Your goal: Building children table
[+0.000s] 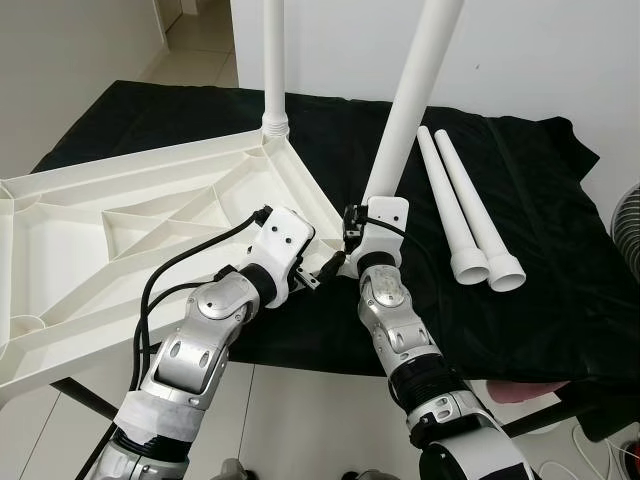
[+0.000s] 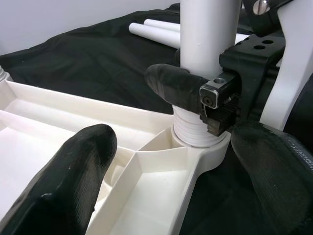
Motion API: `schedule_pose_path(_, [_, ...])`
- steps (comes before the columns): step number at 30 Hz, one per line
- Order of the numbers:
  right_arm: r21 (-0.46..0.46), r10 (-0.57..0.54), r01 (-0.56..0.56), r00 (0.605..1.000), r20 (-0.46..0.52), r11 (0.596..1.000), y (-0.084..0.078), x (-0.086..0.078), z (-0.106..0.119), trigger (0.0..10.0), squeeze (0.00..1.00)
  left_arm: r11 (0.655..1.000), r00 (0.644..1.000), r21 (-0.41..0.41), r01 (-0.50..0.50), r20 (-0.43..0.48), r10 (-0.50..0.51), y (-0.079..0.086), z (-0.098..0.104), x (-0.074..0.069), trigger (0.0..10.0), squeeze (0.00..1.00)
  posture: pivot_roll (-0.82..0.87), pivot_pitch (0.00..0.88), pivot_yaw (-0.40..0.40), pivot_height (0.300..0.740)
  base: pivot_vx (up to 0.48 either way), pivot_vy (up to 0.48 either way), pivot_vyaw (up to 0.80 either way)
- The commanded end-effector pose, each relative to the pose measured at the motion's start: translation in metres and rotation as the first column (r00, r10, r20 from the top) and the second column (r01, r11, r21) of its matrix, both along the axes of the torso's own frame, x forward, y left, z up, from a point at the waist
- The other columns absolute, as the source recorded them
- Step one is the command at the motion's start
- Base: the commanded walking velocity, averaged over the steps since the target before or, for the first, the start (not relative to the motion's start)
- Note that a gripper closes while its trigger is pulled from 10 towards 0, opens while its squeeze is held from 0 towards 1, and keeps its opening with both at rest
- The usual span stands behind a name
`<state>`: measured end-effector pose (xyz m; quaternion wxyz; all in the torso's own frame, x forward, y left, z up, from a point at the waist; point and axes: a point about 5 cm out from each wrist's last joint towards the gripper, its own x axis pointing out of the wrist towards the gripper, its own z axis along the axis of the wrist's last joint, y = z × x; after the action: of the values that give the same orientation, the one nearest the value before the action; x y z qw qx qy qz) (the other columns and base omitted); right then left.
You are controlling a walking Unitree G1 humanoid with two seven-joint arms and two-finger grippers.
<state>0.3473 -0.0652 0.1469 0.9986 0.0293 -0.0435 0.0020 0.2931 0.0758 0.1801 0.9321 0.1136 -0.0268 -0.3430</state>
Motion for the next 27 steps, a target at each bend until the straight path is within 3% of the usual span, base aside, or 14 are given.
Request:
schedule_pose_path(1, [0.014,-0.044,0.046,0.987,-0.154,0.999,0.003,-0.012,-0.036,10.0,0.00,1.000,1.000,0.009,-0.018,0.011,0.018,-0.002,0.001,-0.001,10.0,0.00,-0.05,0.077,0.001,0.740,0.000,0.000,0.00])
schedule_pose_path(18, [-0.014,-0.011,0.010,0.997,-0.079,1.000,0.005,-0.010,-0.024,10.0,0.00,1.000,1.000,0.008,-0.030,0.009,0.030,0.001,0.001,-0.001,10.0,0.00,-0.05,0.085,0.001,0.740,0.000,0.000,0.00])
schedule_pose_path(23, [-0.030,-0.015,0.016,0.999,0.029,0.999,-0.003,-0.004,0.001,10.0,0.00,0.999,0.999,0.009,-0.034,0.013,0.034,0.002,0.002,0.000,10.0,0.00,-0.05,0.087,0.004,0.740,0.000,0.000,0.00])
schedule_pose_path(27, [-0.036,0.036,-0.030,0.985,0.170,0.999,-0.003,-0.002,0.041,10.0,0.00,0.999,0.999,0.008,-0.032,0.011,0.031,0.002,0.002,0.001,10.0,0.00,-0.06,0.087,0.008,0.740,0.000,0.000,0.00])
